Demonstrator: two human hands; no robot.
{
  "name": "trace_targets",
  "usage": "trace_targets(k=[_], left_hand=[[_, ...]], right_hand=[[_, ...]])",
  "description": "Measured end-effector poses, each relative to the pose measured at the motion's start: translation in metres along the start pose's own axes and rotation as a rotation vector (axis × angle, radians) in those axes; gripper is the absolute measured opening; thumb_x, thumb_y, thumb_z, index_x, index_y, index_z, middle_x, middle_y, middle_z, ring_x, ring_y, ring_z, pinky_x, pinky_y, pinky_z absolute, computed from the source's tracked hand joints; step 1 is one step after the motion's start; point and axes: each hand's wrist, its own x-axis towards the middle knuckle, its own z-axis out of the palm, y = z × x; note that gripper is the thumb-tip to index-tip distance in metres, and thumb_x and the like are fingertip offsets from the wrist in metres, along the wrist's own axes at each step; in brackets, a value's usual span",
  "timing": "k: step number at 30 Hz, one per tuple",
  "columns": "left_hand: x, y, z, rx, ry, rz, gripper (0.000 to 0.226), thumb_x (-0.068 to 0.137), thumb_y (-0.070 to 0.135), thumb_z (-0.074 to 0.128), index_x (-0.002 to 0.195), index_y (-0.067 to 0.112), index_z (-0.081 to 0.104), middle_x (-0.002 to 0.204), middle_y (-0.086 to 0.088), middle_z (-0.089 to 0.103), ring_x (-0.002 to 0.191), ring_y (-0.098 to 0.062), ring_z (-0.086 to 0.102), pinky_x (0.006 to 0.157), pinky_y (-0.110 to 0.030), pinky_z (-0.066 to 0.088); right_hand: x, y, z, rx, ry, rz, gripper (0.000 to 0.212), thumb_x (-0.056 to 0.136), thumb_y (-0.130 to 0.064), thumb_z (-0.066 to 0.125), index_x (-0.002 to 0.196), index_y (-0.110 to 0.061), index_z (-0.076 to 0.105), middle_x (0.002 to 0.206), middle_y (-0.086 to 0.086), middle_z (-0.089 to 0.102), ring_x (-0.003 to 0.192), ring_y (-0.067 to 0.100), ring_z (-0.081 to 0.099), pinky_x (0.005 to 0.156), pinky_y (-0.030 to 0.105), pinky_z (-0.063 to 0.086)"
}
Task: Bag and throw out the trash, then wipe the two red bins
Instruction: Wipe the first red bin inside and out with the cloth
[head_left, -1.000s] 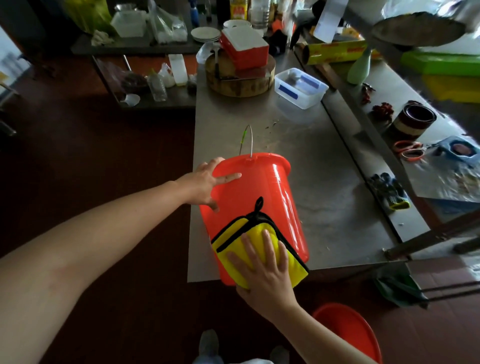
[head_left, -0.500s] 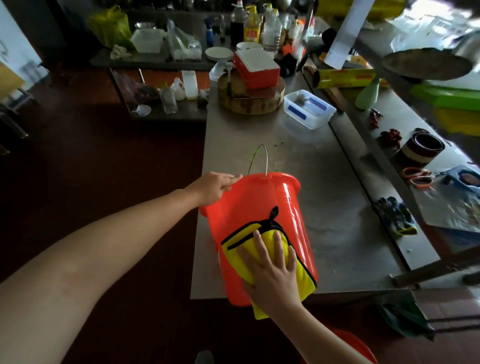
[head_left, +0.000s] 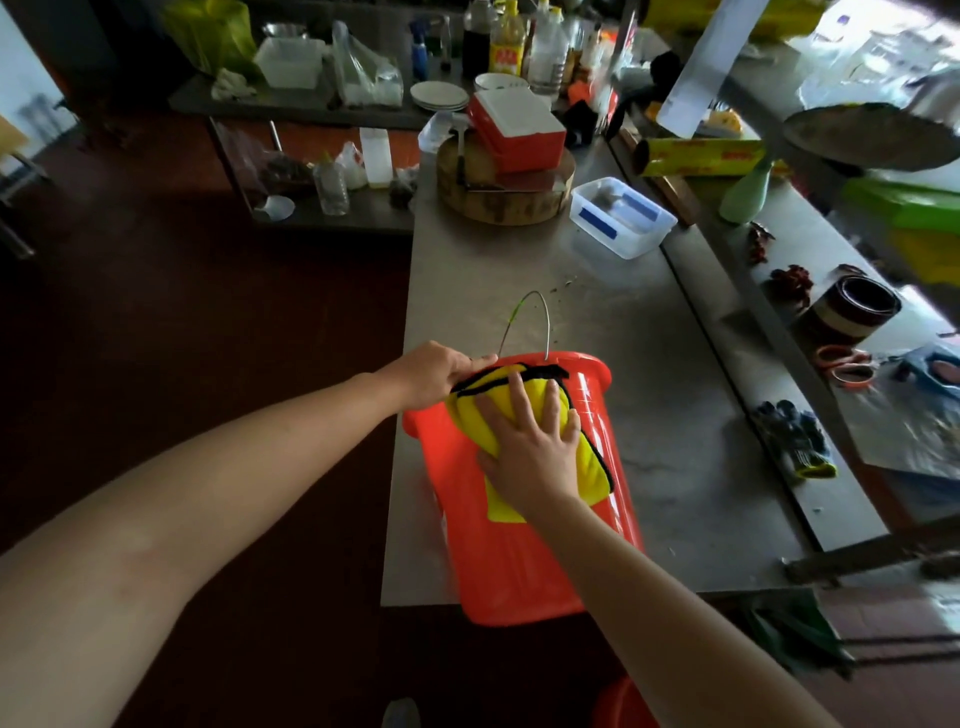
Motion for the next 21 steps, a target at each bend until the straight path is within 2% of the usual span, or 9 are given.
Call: trace_targets(k=[2, 5, 9, 14, 21], left_hand=[[-0.001, 0.000, 0.001, -0.004, -0.001, -0.006, 0.047, 0.102, 0.003, 0.051, 0.146, 0.021, 0.051, 0.141, -0.002, 0.059, 0.129, -0.016, 0.055, 0.109, -0.024, 0.043], [0.000, 0.001, 0.003, -0.007, -0.001, -0.021, 0.045, 0.101, 0.002, 0.052, 0.144, 0.018, 0.054, 0.139, -0.005, 0.062, 0.126, -0.020, 0.059, 0.108, -0.029, 0.045], [0.002, 0.003, 0.005, 0.005, 0.009, -0.041, 0.049, 0.102, 0.004, 0.050, 0.148, 0.022, 0.047, 0.131, -0.008, 0.067, 0.119, -0.018, 0.063, 0.101, -0.015, 0.042], [0.002, 0.006, 0.007, 0.029, 0.018, -0.042, 0.049, 0.103, 0.003, 0.048, 0.148, 0.022, 0.046, 0.133, -0.007, 0.066, 0.120, -0.018, 0.063, 0.107, -0.028, 0.046], [-0.002, 0.007, 0.013, 0.047, 0.067, -0.066, 0.050, 0.103, 0.001, 0.046, 0.149, 0.020, 0.046, 0.138, -0.009, 0.062, 0.125, -0.018, 0.060, 0.109, -0.027, 0.045]], right_hand=[[-0.013, 0.002, 0.004, -0.010, 0.011, -0.013, 0.073, 0.092, -0.068, 0.045, 0.156, -0.051, 0.013, 0.169, -0.006, -0.015, 0.153, 0.042, -0.014, 0.118, 0.070, 0.008], [-0.047, 0.010, 0.016, -0.047, 0.052, -0.056, 0.071, 0.090, -0.071, 0.037, 0.155, -0.051, 0.018, 0.170, -0.003, -0.009, 0.154, 0.044, -0.008, 0.116, 0.070, 0.012], [-0.093, 0.026, 0.035, -0.064, 0.096, -0.069, 0.071, 0.087, -0.071, 0.039, 0.154, -0.051, 0.026, 0.171, -0.003, -0.001, 0.154, 0.044, 0.002, 0.114, 0.070, 0.022], [-0.133, 0.037, 0.050, -0.049, 0.128, -0.075, 0.075, 0.086, -0.070, 0.046, 0.155, -0.050, 0.027, 0.171, -0.003, 0.004, 0.154, 0.044, 0.003, 0.114, 0.070, 0.023], [-0.141, 0.039, 0.050, -0.011, 0.132, -0.034, 0.072, 0.086, -0.071, 0.045, 0.153, -0.052, 0.029, 0.171, -0.004, 0.003, 0.155, 0.043, 0.004, 0.112, 0.070, 0.027]])
